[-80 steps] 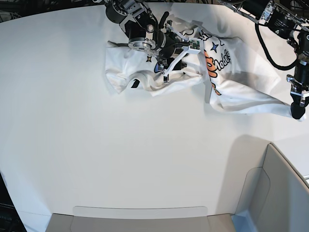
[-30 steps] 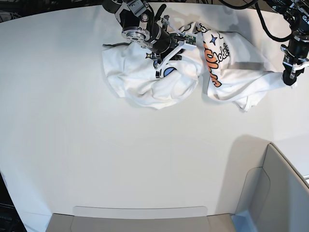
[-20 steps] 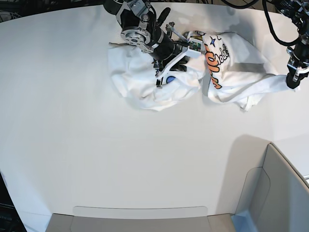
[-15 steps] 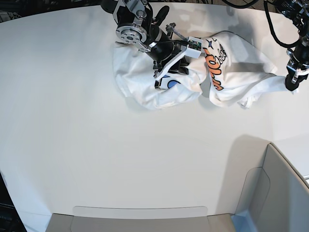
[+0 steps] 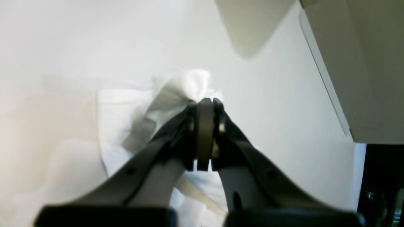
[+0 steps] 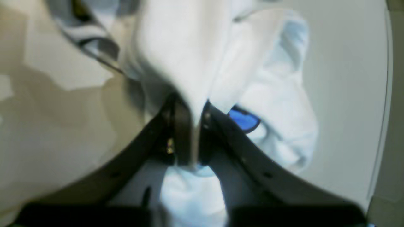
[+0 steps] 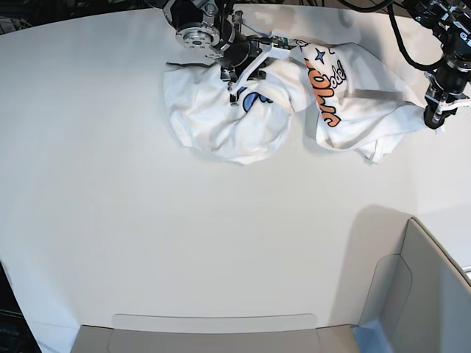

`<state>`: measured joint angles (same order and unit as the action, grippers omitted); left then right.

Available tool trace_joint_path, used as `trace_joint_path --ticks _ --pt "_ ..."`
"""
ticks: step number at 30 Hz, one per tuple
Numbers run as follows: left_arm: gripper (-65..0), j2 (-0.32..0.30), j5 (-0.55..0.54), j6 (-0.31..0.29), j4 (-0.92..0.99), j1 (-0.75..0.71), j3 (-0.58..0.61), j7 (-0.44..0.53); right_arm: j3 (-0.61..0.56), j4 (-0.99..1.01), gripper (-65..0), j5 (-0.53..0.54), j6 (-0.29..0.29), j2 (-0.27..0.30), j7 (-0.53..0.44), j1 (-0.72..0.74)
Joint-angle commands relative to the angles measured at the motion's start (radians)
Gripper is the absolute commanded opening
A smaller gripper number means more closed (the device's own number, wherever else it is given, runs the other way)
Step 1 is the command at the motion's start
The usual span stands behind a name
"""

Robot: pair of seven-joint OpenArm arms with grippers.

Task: Layout the t-shirt on the table in an organized manner, then fold the t-shirt properly
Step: 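Gather the bunched t-shirt fabric with the right gripper near the print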

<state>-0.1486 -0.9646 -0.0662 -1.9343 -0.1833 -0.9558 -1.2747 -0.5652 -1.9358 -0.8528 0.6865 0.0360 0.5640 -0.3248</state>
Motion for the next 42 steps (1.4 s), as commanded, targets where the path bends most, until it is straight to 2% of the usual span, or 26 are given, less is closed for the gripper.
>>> trace_joint_path --ticks 1,3,5,17,27,29,34,42 --pt "-64.6 -0.004 -0.001 -0.002 -0.018 0.003 -0.002 0.007 -0.008 -0.029 -53.6 -0.001 0.012 -0.021 -0.006 0.033" --pt "-64.6 -0.004 -0.001 -0.002 -0.02 0.003 0.001 0.007 -0.042 -0.03 -47.5 0.0 0.012 -0.002 0.037 0.06" --pt "-64.6 -0.004 -0.001 -0.002 -0.02 0.003 -0.001 0.007 -0.071 -0.032 -45.2 0.005 0.012 0.011 0.061 0.071" --pt "-64.6 -0.004 -0.001 -0.002 -0.02 0.003 -0.007 0.007 -0.233 -0.066 -45.2 0.007 0.012 0.015 0.061 0.088" --pt "-64.6 -0.004 -0.001 -0.002 -0.02 0.003 -0.007 0.007 -0.238 -0.087 -45.4 0.005 0.012 0.011 0.063 0.095" --pt "-64.6 -0.004 -0.001 -0.002 -0.02 0.003 -0.007 0.007 -0.238 -0.101 -47.9 0.004 0.012 0.011 0.063 0.092" --pt "-64.6 -0.004 -0.001 -0.002 -0.02 0.003 -0.007 0.007 -0.238 -0.115 -64.6 -0.039 0.012 0.011 0.063 0.088" --pt "-64.6 -0.004 -0.001 -0.002 -0.018 0.003 -0.005 0.007 -0.237 -0.113 -65.0 -0.052 0.012 0.009 0.063 0.094"
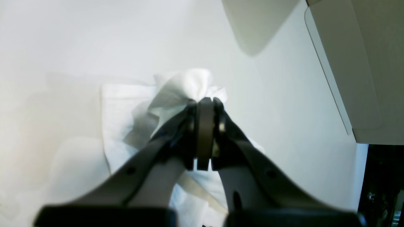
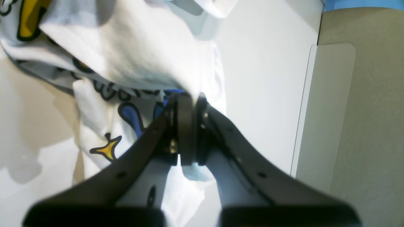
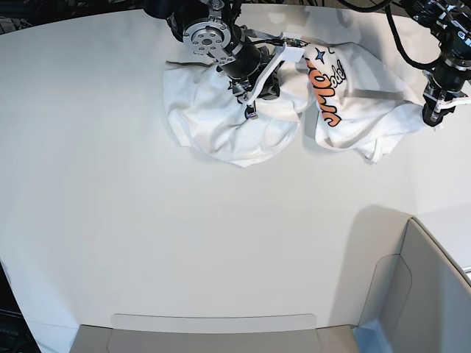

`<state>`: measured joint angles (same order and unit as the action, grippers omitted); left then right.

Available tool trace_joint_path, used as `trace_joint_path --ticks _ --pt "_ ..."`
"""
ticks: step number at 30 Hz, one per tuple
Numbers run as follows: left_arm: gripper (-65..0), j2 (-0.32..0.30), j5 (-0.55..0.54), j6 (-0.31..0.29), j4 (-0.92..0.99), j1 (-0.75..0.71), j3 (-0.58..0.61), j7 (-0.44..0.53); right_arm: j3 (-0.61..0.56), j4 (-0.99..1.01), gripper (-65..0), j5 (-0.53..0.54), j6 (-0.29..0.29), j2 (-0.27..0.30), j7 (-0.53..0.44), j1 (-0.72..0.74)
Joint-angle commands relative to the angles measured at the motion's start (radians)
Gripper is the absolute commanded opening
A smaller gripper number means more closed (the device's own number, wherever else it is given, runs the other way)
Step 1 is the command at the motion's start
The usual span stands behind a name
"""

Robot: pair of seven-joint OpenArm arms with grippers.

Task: Layout the t-shirt on the table in an organized manner, then fold the t-shirt properly
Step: 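Gather the bunched t-shirt fabric with the right gripper near the print, then lift and swing the t-shirt with both grippers to spread it flat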

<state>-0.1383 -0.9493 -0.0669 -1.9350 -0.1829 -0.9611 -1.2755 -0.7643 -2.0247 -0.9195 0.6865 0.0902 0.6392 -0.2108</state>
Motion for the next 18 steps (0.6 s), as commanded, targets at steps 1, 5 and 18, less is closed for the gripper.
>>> trace_joint_path --ticks 1,5,18 --pt "-64.6 -0.014 -0.017 -0.001 -0.017 0.003 0.0 0.007 -0.037 -0.024 -65.0 0.015 0.012 -0.045 -0.012 -0.017" --pt "-64.6 -0.017 -0.017 -0.001 -0.017 0.003 0.0 0.007 -0.022 -0.026 -65.0 0.017 -0.024 -0.073 -0.012 0.029" --pt "-65.0 -0.024 -0.017 -0.001 -0.021 0.076 0.006 0.01 0.438 -0.038 -65.0 0.483 -0.115 -0.244 -0.017 0.169"
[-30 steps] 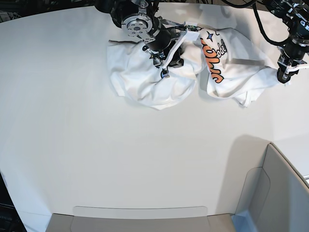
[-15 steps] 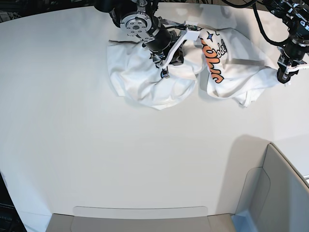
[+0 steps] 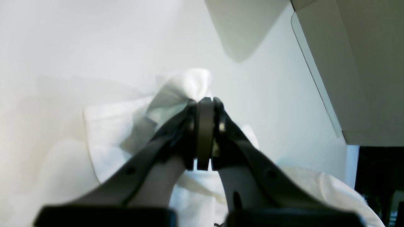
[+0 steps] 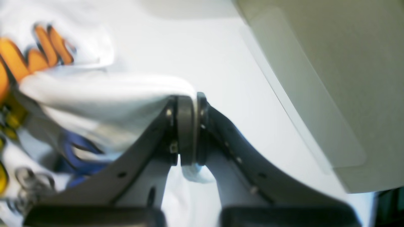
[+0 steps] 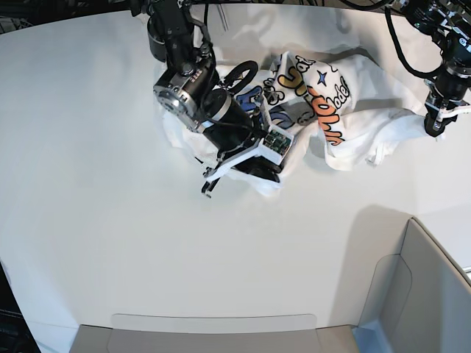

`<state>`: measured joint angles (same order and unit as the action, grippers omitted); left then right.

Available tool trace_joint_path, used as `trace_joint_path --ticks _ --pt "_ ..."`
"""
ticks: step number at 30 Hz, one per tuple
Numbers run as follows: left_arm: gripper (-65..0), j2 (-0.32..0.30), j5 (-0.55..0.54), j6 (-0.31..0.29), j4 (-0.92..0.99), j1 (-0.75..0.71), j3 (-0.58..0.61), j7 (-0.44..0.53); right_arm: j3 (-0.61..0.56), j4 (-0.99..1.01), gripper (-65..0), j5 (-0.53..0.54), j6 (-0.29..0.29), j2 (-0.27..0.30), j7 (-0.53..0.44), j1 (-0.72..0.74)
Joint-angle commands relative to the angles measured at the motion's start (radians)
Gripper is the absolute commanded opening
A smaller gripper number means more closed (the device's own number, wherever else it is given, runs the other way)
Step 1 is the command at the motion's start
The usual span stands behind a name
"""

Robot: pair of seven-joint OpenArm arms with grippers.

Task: Layout the t-shirt on the table in an organized manner, then fold the t-shirt properly
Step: 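Lift and swing the t-shirt with both grippers to spread it flat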

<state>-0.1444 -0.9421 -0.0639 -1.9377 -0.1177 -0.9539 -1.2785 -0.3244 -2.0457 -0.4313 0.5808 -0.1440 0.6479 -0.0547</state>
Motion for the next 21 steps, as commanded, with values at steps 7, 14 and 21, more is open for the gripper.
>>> trace_joint_path --ticks 7,14,21 --pt "-65.0 -0.128 -0.024 0.002 -0.052 0.138 -0.01 0.018 0.282 -0.019 -65.0 0.305 -0.06 -0.01 -0.064 0.1" --pt "-65.0 -0.234 -0.093 -0.001 -0.098 0.25 -0.182 0.02 0.463 -0.019 -65.0 0.495 -0.063 -0.01 -0.247 0.166" --pt "-65.0 -0.272 -0.3 0.002 -0.098 0.266 -0.285 0.021 0.548 -0.019 -65.0 0.628 -0.167 -0.009 -0.373 0.164"
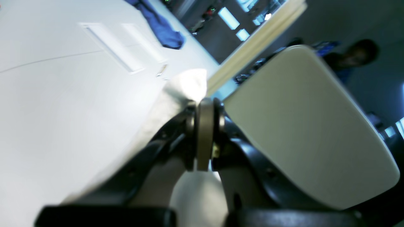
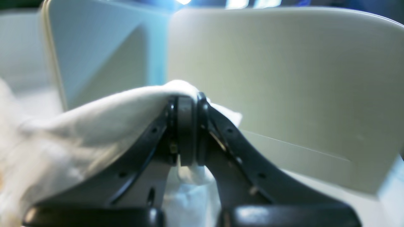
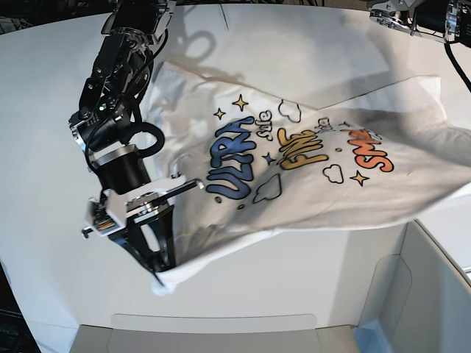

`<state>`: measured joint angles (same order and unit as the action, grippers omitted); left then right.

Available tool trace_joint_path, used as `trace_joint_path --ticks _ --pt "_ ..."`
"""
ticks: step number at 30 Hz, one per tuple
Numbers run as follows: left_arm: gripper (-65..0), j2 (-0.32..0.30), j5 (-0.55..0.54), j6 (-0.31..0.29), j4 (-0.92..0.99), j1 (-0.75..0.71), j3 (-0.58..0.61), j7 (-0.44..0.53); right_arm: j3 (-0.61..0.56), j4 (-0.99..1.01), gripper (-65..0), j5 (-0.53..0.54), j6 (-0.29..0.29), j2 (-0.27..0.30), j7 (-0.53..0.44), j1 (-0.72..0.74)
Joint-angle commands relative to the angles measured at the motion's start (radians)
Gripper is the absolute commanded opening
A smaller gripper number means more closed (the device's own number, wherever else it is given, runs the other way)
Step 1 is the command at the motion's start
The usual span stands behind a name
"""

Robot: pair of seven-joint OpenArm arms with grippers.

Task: Layout the t-shirt on the table in an organized manner, then fold the t-shirt properly
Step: 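Lift and swing the t-shirt with both grippers to spread it flat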

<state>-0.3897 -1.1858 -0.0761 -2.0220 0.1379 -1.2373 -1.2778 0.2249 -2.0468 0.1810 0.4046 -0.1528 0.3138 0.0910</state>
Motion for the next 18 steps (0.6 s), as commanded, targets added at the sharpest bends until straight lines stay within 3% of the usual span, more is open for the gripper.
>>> trace_joint_path --ticks 1,4,8,15,18 --pt "-65.0 -0.032 -0.078 0.015 -0.013 0.01 -0.002 0.02 0.012 -0.016 -65.0 0.044 -0.02 0.002 -0.037 0.019" --pt "-65.0 -0.035 -0.092 0.015 -0.013 0.01 0.006 0.017 0.031 -0.012 -65.0 0.093 -0.042 0.061 -0.018 0.017" --pt "-65.0 -0.033 -0.056 0.017 0.007 0.059 0.107 0.017 0.049 0.022 -65.0 0.099 -0.043 0.12 0.114 0.059" --pt "-65.0 -0.002 0.257 0.015 0.116 0.188 0.428 0.023 0.149 0.231 -65.0 0.097 -0.042 0.123 0.201 0.197" --pt "-65.0 0.019 0.383 0.012 0.237 0.273 0.58 0.043 0.149 0.421 -65.0 0.096 -0.042 0.172 0.196 0.261"
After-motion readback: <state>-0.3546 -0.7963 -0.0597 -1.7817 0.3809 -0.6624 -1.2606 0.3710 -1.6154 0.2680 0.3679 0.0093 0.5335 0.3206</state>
